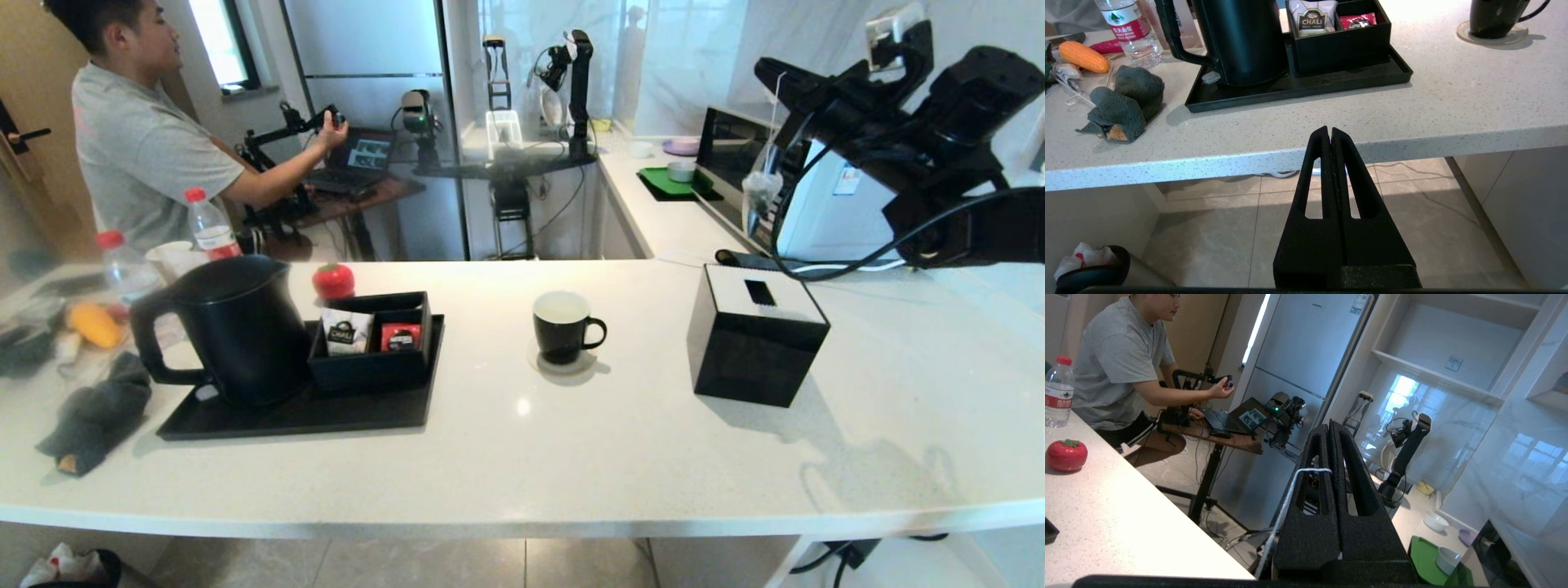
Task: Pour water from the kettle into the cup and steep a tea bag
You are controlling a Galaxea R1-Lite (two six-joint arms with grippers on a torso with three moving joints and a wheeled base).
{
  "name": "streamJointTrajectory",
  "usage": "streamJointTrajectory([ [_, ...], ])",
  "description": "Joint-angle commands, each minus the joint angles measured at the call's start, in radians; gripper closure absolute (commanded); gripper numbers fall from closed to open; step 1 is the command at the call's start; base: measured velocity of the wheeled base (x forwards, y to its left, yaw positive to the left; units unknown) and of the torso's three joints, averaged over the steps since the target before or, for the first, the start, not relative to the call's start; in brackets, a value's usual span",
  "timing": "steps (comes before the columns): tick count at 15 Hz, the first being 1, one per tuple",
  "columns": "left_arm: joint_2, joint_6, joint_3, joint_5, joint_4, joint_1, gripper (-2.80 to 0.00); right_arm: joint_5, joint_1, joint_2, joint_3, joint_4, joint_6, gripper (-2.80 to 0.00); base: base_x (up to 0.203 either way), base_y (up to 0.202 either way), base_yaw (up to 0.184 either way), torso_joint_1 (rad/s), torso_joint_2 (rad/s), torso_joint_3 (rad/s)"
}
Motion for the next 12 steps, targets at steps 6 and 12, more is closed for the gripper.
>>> streamJointTrajectory([
  [6,0.000,0.000,0.000,0.000,0.000,0.000,0.00,-0.001,-0.001,-0.067,0.164,-0.050,-0.012,0.00,0.000,0.000,0.000,0.000,0.00,0.000],
  [12,0.000,0.000,0.000,0.000,0.000,0.000,0.00,-0.003,-0.024,-0.105,0.465,-0.226,-0.012,0.00,0.000,0.000,0.000,0.000,0.00,0.000],
])
